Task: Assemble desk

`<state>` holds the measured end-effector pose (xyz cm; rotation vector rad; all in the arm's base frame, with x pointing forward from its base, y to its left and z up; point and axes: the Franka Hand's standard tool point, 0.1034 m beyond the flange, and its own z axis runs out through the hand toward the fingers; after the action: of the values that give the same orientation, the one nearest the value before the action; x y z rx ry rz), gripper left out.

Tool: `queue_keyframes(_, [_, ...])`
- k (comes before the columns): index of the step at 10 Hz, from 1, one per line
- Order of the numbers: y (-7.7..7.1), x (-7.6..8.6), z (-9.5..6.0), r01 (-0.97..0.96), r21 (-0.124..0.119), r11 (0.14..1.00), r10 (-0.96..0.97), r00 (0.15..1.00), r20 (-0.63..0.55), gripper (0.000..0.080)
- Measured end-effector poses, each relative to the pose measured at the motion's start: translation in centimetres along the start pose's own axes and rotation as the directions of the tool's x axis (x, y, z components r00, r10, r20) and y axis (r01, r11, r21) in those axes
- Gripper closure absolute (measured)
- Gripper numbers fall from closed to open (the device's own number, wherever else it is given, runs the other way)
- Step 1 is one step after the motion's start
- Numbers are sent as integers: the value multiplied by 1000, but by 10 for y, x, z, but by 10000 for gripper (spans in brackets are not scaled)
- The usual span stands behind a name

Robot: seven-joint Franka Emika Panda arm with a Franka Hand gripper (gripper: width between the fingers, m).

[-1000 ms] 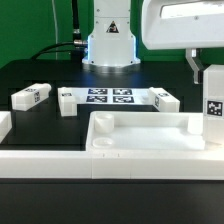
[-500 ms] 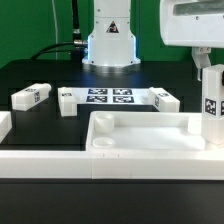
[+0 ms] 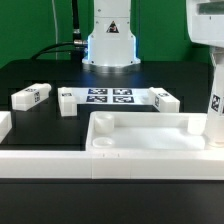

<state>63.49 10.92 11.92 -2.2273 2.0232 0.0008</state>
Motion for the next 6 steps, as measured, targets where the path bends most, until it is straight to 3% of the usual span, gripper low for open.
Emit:
queue_keyframes(1, [0,-1,0,20,0,1000,-20,1000,0,507])
queue_keyframes(2, [0,-1,1,71,-1,997,-71,997,0,270])
queue_keyframes(3, [1,-1,3,126,-5,992,-126,992,0,270])
queue_keyframes(4, [2,-1,4,194,-9,981,-194,981,2,175])
queue_keyframes(6, [2,-2,6,420,-12,907,-420,907,2,157])
